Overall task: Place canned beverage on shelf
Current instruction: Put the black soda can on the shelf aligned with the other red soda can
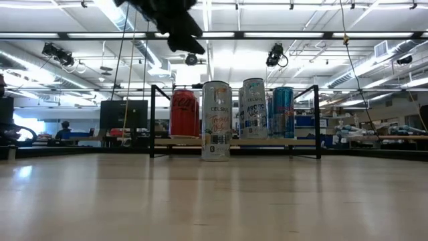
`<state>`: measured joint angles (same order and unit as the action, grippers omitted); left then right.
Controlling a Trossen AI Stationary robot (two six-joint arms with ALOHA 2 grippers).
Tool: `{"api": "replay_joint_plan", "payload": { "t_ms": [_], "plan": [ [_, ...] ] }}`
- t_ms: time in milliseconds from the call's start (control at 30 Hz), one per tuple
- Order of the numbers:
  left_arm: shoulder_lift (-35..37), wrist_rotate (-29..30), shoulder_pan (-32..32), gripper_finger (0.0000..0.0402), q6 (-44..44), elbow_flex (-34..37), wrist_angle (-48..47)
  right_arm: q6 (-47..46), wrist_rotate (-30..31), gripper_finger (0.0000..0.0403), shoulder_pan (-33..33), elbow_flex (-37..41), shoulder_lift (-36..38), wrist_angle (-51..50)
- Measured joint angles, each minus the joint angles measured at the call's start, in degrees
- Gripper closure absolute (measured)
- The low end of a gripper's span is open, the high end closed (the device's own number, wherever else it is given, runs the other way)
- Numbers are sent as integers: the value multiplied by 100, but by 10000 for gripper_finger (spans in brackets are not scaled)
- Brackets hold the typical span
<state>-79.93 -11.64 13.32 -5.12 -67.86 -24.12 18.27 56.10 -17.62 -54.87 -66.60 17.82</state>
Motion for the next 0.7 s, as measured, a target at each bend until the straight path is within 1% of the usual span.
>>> {"api": "replay_joint_plan", "payload": {
  "t_ms": [133, 333, 467, 700],
  "plan": [
    [-511, -38, 174, 86, 150, -697, -506, -25, -2, 27, 2, 0, 290, -433],
    [-1048, -72, 232, 86, 284, -1290, -564, -30, -4, 27, 2, 0, 480, -934],
    [-1384, -87, 230, 86, 323, -1520, -800, -131, -11, 27, 2, 0, 491, -1239],
    [-1764, -82, 238, 86, 314, -1661, -811, -188, -28, 27, 2, 0, 489, -1635]
  ]
}}
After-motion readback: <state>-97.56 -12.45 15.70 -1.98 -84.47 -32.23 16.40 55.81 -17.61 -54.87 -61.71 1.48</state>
